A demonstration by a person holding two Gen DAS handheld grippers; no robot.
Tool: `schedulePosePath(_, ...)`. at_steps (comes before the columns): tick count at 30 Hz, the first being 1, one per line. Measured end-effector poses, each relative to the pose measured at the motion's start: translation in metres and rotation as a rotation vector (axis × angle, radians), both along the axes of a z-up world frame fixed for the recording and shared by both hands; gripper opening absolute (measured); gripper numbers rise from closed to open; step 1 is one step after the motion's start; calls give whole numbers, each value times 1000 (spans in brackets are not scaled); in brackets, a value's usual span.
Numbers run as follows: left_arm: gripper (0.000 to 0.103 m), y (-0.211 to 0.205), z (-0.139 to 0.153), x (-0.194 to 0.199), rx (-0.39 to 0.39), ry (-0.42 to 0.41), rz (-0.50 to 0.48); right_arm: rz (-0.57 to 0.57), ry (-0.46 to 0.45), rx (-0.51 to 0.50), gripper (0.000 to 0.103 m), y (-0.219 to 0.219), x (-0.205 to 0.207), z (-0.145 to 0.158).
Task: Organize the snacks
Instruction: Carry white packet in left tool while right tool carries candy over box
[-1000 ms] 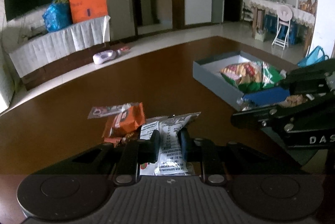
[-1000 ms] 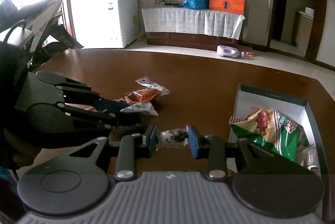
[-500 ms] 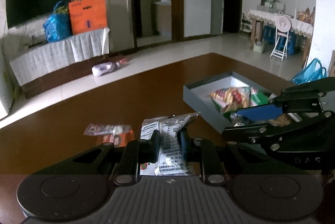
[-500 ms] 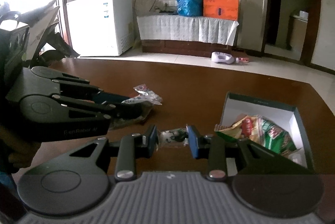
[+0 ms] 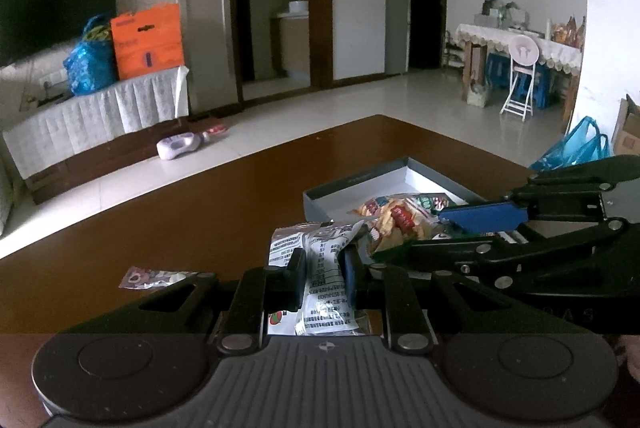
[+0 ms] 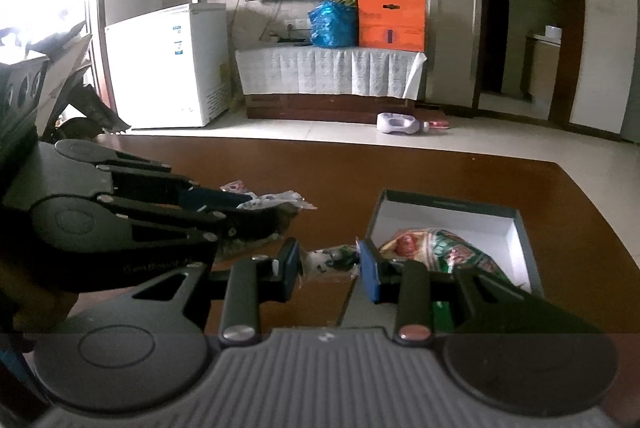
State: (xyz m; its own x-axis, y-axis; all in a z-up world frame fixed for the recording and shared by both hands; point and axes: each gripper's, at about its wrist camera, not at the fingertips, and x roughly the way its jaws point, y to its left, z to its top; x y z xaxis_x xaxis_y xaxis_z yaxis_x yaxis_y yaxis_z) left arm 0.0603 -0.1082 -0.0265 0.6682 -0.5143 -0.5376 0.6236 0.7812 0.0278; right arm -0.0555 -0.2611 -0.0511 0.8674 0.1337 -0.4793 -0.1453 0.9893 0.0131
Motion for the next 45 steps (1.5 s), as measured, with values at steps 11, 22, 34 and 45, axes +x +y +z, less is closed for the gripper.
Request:
schedulePosePath(11, 21, -36, 2, -8, -20, -20, -46, -75, -19, -3, 33, -27, -19, 5)
schedulePosePath(22, 21, -60, -3, -6, -23, -22, -72, -146, -14, 0, 33, -58, -25, 9)
schedulePosePath(34, 21, -80, -12, 0, -12, -6, -103, -199, 1, -10, 33, -79, -30, 5)
schedulePosePath(45, 21, -95, -22, 4, -4, 6, -120, -217, 48, -37, 33, -83, -18, -7)
